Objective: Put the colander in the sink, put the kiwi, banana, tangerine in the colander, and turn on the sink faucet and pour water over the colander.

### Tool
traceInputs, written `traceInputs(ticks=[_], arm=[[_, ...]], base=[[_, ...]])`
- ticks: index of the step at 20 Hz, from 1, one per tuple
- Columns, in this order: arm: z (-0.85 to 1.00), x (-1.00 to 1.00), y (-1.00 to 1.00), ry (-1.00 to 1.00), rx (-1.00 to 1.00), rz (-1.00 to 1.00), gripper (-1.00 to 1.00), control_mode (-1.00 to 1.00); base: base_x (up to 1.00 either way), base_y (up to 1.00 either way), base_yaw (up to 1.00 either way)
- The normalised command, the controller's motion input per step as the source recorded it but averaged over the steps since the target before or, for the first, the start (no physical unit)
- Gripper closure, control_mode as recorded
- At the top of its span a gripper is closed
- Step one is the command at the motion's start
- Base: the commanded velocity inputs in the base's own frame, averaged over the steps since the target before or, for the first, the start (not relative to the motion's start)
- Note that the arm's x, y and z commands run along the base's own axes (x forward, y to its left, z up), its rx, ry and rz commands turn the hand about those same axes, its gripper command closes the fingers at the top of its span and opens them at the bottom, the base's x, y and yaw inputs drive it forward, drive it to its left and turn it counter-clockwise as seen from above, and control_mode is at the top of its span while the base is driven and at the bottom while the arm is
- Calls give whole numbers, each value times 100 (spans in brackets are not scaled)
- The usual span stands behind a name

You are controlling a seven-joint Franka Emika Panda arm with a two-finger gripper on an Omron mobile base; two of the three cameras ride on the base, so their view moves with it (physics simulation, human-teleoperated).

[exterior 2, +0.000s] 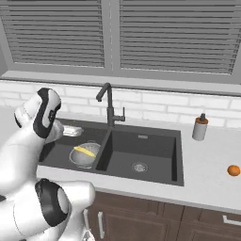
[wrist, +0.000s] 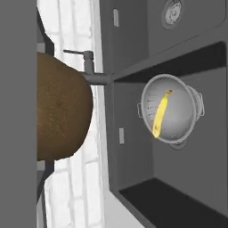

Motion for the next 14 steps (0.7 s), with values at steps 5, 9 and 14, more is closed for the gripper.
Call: traceInputs(ticks=[5, 9, 14], arm=[[0, 44, 49, 81, -6, -5, 100, -100], [5, 42, 30, 70, -8, -3, 100, -100], [0, 14, 12, 40, -8, -10, 100, -100]], base=[[0, 0, 0], [0, 0, 0], [0, 0, 0]])
